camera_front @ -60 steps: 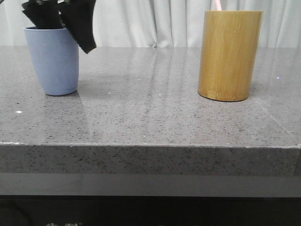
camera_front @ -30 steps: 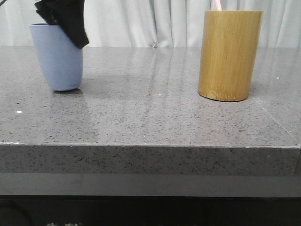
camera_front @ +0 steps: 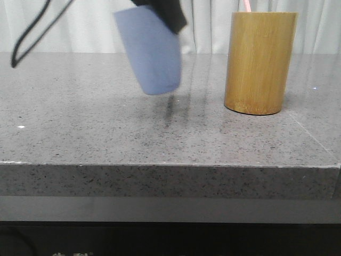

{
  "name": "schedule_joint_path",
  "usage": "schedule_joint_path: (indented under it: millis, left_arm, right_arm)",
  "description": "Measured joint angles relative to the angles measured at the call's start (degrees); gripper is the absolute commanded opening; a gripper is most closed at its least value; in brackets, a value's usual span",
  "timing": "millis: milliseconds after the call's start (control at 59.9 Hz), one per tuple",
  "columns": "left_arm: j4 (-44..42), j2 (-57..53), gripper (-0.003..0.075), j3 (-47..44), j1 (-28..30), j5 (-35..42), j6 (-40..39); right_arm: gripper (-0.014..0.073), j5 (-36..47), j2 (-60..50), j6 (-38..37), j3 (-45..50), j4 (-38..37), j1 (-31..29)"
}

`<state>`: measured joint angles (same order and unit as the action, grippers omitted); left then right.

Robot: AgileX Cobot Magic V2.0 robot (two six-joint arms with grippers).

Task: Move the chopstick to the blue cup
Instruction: 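Carry the blue cup with the left gripper next to the bamboo cup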

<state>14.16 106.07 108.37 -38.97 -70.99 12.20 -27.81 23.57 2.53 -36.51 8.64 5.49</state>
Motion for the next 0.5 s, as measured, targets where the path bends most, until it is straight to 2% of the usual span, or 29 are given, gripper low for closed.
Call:
schedule_joint_path:
  millis: [150, 501]
  left_arm:
    - [-0.93, 1.13, -0.0019, 0.00, -2.55, 1.44, 1.31]
    - [-3.36, 1.56, -0.0015, 0.00, -2.71, 2.67, 1.76]
  right_arm:
    - [0.0622, 0.00, 0.00, 0.00, 0.00, 0.00, 0.00]
    - [0.0622, -0.14, 0.00, 0.00, 0.00, 0.00, 0.00]
